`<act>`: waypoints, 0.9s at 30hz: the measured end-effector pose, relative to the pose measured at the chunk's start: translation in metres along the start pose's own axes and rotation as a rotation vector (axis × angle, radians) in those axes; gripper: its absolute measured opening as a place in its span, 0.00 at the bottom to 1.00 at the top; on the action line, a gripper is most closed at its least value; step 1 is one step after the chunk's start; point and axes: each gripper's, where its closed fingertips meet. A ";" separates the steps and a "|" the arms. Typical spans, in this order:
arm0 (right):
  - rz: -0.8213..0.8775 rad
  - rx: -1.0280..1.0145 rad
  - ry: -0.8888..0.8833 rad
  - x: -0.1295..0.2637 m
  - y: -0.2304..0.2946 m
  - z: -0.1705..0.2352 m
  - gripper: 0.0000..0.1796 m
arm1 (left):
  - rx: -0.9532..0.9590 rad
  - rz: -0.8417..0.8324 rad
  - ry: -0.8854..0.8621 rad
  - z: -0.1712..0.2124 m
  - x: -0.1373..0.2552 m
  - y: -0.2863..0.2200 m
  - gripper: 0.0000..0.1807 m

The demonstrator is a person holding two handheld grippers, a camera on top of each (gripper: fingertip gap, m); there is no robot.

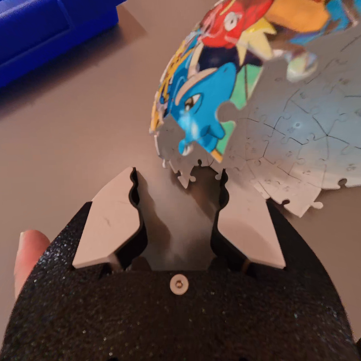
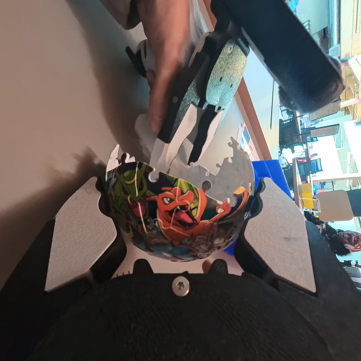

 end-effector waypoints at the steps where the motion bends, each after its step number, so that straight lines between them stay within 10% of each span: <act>1: 0.003 0.003 0.002 0.000 0.000 0.000 0.78 | -0.009 -0.008 0.010 0.000 -0.002 0.000 0.44; 27: -0.002 -0.031 -0.013 -0.003 -0.001 -0.006 0.79 | -0.011 -0.006 0.090 -0.007 -0.009 -0.007 0.46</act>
Point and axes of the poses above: each gripper's, where its closed fingertips meet, x back along the fingers, z out of its underside, y = z × x across the jaws, and after that the axes turned 13 degrees about y, right-handed
